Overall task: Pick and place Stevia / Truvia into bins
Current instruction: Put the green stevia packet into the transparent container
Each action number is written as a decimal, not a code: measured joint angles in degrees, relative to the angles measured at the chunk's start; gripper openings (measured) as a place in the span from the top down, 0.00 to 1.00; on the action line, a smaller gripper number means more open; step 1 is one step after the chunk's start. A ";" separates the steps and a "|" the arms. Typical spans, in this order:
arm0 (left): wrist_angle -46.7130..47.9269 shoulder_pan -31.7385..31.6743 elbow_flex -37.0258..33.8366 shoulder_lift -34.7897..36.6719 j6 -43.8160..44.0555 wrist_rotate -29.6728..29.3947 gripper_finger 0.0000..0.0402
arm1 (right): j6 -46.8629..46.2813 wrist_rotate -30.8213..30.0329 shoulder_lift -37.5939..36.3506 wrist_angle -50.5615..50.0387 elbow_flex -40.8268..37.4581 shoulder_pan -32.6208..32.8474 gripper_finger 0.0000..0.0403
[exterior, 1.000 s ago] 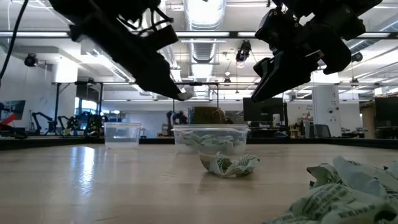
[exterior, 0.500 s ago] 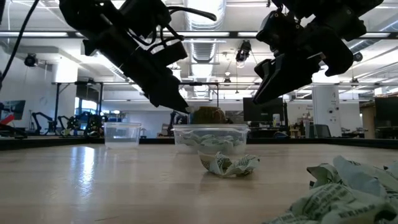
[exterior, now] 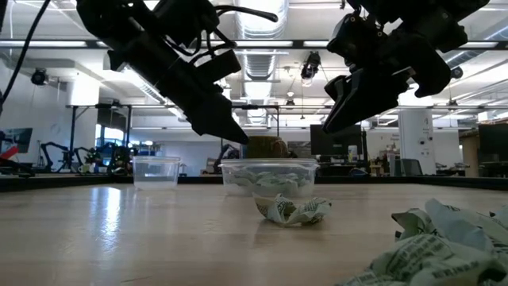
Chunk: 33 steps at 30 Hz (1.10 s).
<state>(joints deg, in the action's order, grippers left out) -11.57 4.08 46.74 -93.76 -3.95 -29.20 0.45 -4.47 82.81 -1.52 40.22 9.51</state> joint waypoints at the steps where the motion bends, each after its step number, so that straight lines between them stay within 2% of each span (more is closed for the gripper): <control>1: -0.02 0.00 0.02 0.00 0.02 -0.47 0.74 | -0.29 0.03 0.00 0.00 -0.03 0.01 0.86; 4: 0.02 0.00 0.02 0.02 0.10 -0.96 0.69 | -1.63 1.46 0.00 0.02 -0.25 0.01 0.86; 8: 0.09 0.60 0.06 0.29 0.13 -1.09 0.66 | -1.64 6.95 0.14 1.31 -0.38 0.72 0.86; 15: 3.81 3.10 -0.42 2.26 0.02 -0.72 0.66 | -0.51 7.98 3.68 6.34 -1.00 6.04 0.86; 19: 4.40 3.76 -0.89 3.83 0.02 -0.68 0.66 | -6.70 7.96 4.50 4.83 -1.02 8.11 0.86; 24: 4.53 3.81 -1.29 4.62 -0.13 -0.74 0.66 | -14.87 7.93 4.04 -2.45 -1.13 10.83 0.86; 33: 4.50 3.89 -1.34 4.66 -0.94 -0.72 0.66 | -20.08 11.20 3.89 -2.67 -0.96 18.20 0.86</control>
<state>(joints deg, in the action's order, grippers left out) -7.07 7.97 45.41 -89.10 -4.89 -29.91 -19.63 6.73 86.70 -4.19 39.26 27.71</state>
